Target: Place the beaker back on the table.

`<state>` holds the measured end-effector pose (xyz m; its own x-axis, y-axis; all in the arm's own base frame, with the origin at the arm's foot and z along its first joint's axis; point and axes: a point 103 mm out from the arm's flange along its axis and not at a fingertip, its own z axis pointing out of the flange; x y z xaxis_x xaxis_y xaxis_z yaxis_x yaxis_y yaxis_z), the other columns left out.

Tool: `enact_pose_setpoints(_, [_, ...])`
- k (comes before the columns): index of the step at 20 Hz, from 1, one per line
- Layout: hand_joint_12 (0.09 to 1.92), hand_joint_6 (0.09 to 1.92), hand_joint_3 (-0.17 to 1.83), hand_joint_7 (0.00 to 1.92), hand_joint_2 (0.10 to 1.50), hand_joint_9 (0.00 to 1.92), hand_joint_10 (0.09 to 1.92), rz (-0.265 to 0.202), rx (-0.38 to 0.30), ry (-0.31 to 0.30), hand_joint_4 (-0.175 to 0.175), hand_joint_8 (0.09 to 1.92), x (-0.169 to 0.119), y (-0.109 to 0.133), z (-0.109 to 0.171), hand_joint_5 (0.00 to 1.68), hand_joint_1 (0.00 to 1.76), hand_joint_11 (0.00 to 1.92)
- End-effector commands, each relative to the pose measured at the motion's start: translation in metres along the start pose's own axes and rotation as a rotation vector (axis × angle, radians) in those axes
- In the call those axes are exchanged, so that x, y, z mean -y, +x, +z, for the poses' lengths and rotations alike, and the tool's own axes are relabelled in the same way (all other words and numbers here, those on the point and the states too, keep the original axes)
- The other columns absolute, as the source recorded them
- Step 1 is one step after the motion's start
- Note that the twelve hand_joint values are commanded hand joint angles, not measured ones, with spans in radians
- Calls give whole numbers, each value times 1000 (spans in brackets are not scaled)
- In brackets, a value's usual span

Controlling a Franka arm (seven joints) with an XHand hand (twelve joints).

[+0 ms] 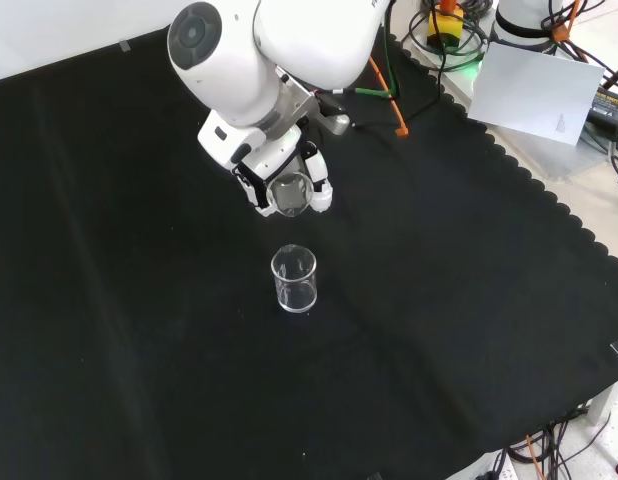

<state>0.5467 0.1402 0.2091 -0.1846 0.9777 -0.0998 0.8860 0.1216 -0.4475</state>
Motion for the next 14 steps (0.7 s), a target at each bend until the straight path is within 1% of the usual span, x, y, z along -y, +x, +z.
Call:
enact_pose_setpoints(1, [738, 87, 689, 1788, 564, 1736, 102, -48, -76, -41, -160, 87, 4, -17, 8, 1605, 1225, 1431])
enact_pose_setpoints(7, [736, 87, 686, 1787, 566, 1735, 103, -94, -177, -64, -157, 87, 5, -26, 22, 1604, 1225, 1428])
enact_pose_setpoints(12, [734, 87, 684, 1786, 567, 1732, 104, -135, -239, -112, -154, 87, 5, -26, 32, 1604, 1224, 1421])
enact_pose_setpoints(14, [734, 87, 683, 1785, 568, 1731, 104, -153, -282, -121, -153, 87, 2, -27, 38, 1604, 1224, 1419])
